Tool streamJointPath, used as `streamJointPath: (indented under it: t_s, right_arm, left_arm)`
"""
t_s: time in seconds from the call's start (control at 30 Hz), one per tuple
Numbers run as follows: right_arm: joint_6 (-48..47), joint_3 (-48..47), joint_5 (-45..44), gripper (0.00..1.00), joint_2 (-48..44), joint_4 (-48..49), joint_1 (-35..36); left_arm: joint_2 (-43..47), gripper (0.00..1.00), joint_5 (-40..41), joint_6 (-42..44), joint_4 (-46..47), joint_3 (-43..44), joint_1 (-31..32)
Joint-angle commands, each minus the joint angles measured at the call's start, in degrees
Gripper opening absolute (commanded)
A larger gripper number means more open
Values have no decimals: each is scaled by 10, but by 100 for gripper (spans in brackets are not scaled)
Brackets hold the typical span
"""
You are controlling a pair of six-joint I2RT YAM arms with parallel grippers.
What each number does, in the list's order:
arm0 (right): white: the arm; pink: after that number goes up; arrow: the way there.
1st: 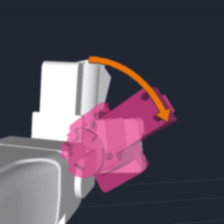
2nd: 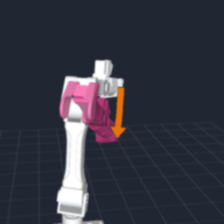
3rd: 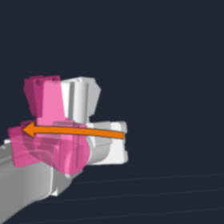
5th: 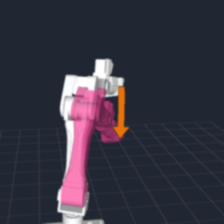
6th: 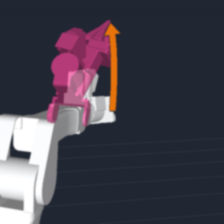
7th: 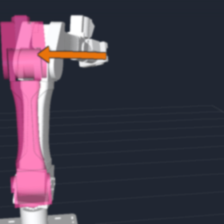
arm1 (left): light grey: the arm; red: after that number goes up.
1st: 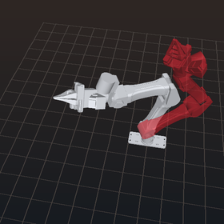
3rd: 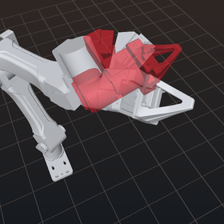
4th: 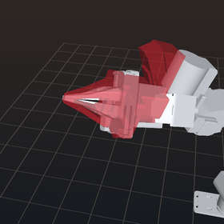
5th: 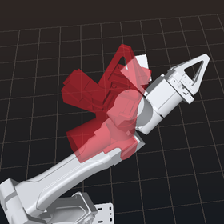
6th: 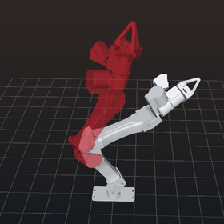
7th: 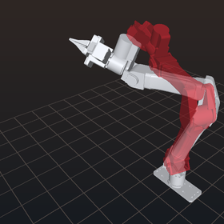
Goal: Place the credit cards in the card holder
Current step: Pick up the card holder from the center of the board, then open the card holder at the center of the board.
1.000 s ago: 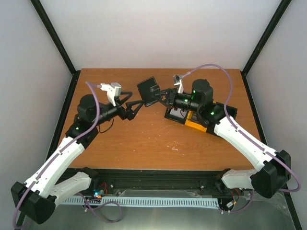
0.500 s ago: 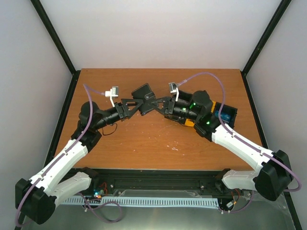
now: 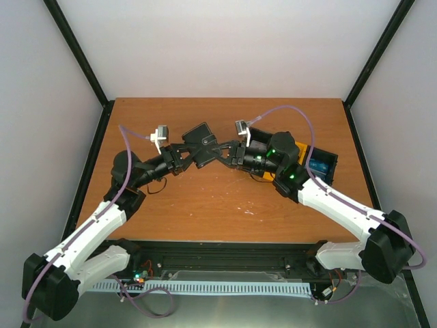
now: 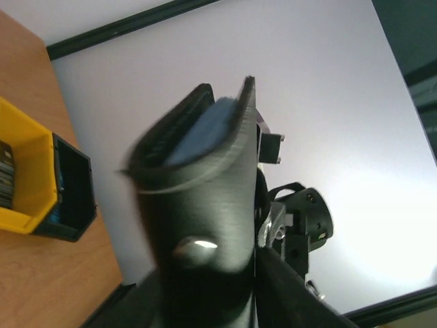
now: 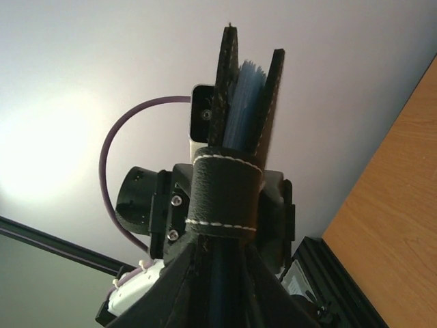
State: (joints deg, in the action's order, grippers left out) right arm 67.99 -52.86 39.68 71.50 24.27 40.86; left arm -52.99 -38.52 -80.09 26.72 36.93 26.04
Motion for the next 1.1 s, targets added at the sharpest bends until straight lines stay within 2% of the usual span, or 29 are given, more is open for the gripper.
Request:
streamJointPath:
  t_s: [0.0, 0.07, 0.1, 0.23, 0.27, 0.33, 0.4, 0.5, 0.7, 0.87, 1.07]
  right_arm:
    - [-12, 0, 7, 16, 5, 6, 6]
    - [-25, 3, -1, 18, 3, -26, 6]
    - [-35, 4, -8, 22, 1, -52, 6]
    - [-131, -11, -85, 53, -16, -236, 6]
    - [-158, -21, -110, 59, -18, -293, 6]
    - [-195, -39, -166, 63, -17, -383, 6]
    - [-213, -55, -209, 64, -8, -443, 8]
    - [-226, -91, -267, 63, 24, -505, 28]
    - [-225, -206, -359, 58, 136, -598, 82]
    - [-221, -292, -368, 53, 237, -659, 108]
    - [-216, -332, -345, 52, 291, -661, 117]
  left_arm:
    - [9, 18, 9, -2, 17, 10, -2]
    - [6, 5, 4, 4, 24, 5, -2]
    - [5, 1, 3, 15, 16, 4, -3]
    - [13, 1, 31, 125, -120, 33, -9]
    - [12, 1, 43, 163, -172, 42, -9]
    - [3, 1, 70, 221, -271, 55, -9]
    - [-6, 0, 81, 259, -340, 45, -9]
    - [-13, 1, 83, 281, -376, 13, -9]
    - [-41, 1, 90, 316, -386, -5, -9]
    - [-56, 1, 96, 336, -376, -14, -9]
    - [-63, 1, 98, 344, -343, -34, -9]
